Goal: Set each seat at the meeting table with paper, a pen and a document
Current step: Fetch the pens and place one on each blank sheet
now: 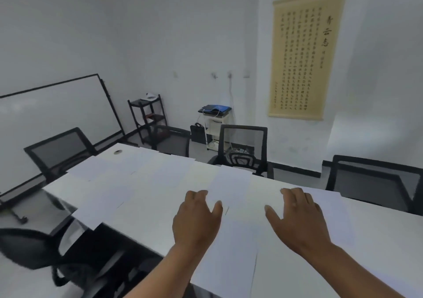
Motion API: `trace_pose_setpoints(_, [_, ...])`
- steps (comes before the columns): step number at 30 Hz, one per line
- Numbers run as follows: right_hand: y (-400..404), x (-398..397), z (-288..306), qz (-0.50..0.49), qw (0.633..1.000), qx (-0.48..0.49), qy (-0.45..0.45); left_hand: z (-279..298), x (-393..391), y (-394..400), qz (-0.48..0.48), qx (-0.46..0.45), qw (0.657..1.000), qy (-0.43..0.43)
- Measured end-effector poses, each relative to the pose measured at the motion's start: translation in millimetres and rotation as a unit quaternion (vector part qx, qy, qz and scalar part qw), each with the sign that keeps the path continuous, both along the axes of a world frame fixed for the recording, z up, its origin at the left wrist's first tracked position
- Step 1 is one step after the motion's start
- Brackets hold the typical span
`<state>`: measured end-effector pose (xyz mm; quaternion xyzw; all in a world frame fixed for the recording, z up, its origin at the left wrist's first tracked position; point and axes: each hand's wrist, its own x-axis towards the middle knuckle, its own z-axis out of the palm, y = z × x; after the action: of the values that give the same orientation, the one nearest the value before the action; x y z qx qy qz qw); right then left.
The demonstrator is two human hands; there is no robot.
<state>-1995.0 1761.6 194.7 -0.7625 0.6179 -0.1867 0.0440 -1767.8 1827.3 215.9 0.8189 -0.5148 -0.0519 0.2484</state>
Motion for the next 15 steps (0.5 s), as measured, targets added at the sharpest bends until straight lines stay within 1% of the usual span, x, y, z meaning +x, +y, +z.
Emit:
trace_pose_setpoints(4, [47,65,36,0.046,0.999,-0.029,-0.004,27,55,64,0.043,-0.039,0.998,-0.011])
trace_pose_setpoints(8, [95,124,62,0.101,0.993,-0.048,-0.025,50,101,129,0.077,-0.058,0.995,-0.032])
trace_pose_setpoints(12, [140,194,89,0.167,0.983,-0.065,-0.034,76,154,193,0.130,-0.082,0.986,-0.063])
trace_pose_setpoints(15, [158,236,105,0.211,0.974,-0.076,-0.040,92,182,225,0.171,-0.084,0.978,-0.081])
